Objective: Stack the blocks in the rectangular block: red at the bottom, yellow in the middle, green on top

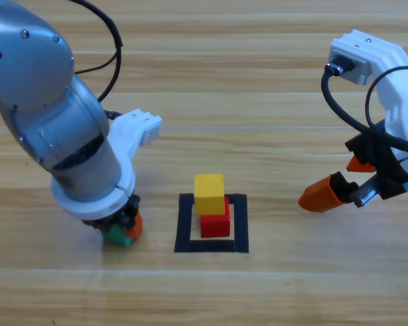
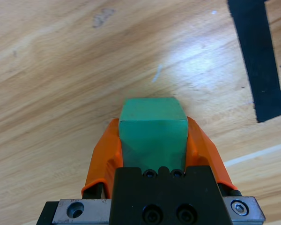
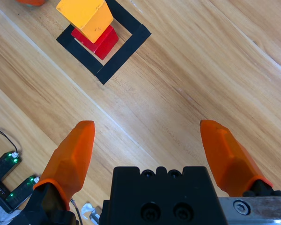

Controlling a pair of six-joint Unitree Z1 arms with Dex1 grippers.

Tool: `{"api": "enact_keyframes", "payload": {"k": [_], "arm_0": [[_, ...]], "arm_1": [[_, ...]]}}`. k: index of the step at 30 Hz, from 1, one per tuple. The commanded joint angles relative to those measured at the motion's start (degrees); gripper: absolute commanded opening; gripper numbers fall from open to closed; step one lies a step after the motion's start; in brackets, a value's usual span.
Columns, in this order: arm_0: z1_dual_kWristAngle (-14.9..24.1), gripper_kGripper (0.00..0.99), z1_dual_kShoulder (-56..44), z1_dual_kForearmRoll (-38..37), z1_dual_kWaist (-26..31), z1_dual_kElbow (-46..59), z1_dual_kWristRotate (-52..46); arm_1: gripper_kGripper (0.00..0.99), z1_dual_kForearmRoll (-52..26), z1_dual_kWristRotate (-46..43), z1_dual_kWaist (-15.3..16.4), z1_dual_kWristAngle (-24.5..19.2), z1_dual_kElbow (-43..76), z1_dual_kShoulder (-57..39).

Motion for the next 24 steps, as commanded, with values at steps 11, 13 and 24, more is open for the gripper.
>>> {"api": "enact_keyframes", "payload": {"k": [11, 13, 24], "arm_0": [[3.75, 0.061, -7.46, 31.02, 0.95, -36.92, -14.17], [4.36, 0.061, -3.24, 36.47, -1.34, -44.75, -16.98], [2.61, 0.063, 8.01, 42.19, -9.60, -56.87, -23.48]], "arm_1": [[0.985, -2.27, -0.02, -1.36, -0.76, 1.65, 0.55], [0.985, -2.27, -0.02, -1.36, -0.76, 1.65, 0.55], [0.985, -2.27, -0.11, -1.36, -0.58, 1.65, 0.55]]}}
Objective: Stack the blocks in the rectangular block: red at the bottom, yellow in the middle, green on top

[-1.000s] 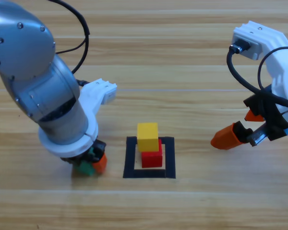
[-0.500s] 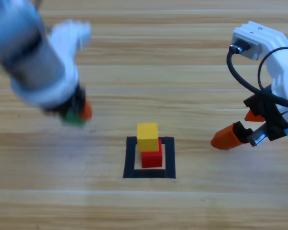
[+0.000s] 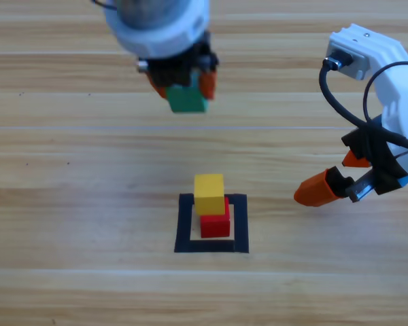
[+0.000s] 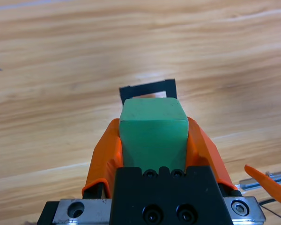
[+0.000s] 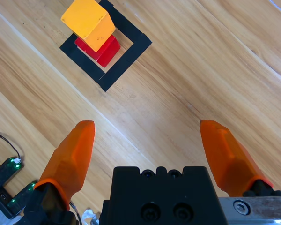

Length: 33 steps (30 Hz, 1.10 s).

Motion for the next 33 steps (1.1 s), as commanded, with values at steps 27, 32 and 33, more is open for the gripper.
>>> {"api": "enact_keyframes", "payload": {"k": [27, 32, 33], "arm_0": [[2.98, 0.063, 11.05, 5.63, -9.07, -2.61, -19.61], [3.41, 0.063, 12.19, 5.72, -9.07, -2.26, -18.55], [3.41, 0.063, 12.37, 5.72, -9.07, -2.26, -18.46]], "arm_1": [[0.985, -0.74, -0.11, -1.36, -0.58, 1.70, 0.63], [0.985, -0.74, -0.11, -1.36, -0.58, 1.78, 0.63], [0.985, -0.74, -0.11, -1.36, -0.58, 1.78, 0.63]]}}
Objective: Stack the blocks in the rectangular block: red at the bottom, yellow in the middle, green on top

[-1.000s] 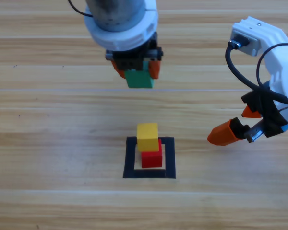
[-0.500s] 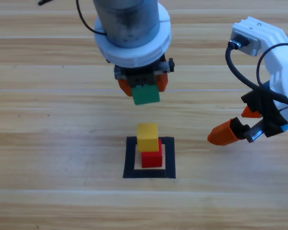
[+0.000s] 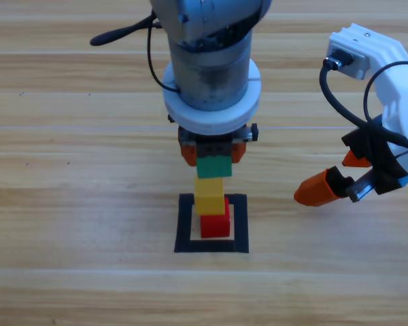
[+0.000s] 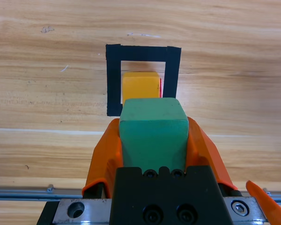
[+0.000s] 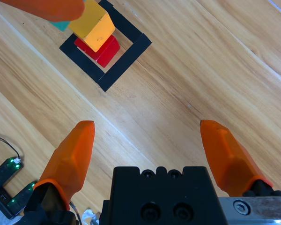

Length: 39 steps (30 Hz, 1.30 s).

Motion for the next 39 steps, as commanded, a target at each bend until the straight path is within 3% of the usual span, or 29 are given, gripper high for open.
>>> {"api": "enact_keyframes", "payload": {"k": [1, 39], "arm_0": [[0.85, 0.063, 3.62, 0.57, -1.17, 0.68, 1.04], [0.50, 0.063, 6.69, 0.13, 0.42, 0.94, 3.94]], "arm_1": [[0.985, -0.74, -0.11, -1.36, -0.58, 1.78, 0.63], [0.985, -0.74, -0.11, -1.36, -0.49, 1.78, 0.63]]}}
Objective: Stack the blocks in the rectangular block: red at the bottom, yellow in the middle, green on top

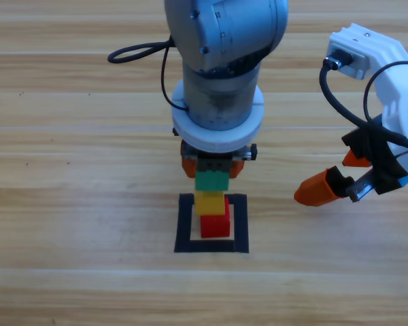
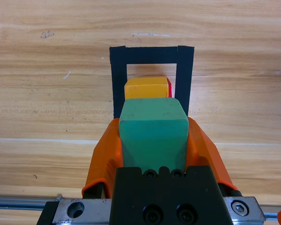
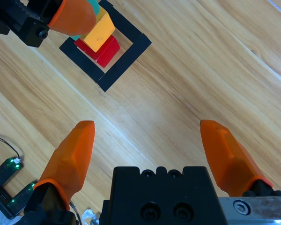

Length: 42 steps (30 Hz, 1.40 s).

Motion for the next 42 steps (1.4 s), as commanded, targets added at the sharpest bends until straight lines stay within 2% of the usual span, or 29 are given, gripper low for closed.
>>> {"api": "enact_keyframes", "payload": {"k": [1, 14, 42], "arm_0": [[-0.50, 0.063, 3.17, 0.04, 0.50, 0.79, 1.05], [-1.91, 0.061, 3.52, -0.93, 2.79, 1.41, 3.16], [-2.88, 0.063, 4.57, -1.72, 2.79, 1.15, 0.88]], "arm_1": [[0.985, -0.74, -0.11, -1.36, -0.49, 1.77, 0.63], [0.985, -0.74, -0.11, -1.36, -0.49, 1.86, 0.72], [0.985, -0.83, -0.37, -1.36, -0.49, 1.68, 1.16]]}}
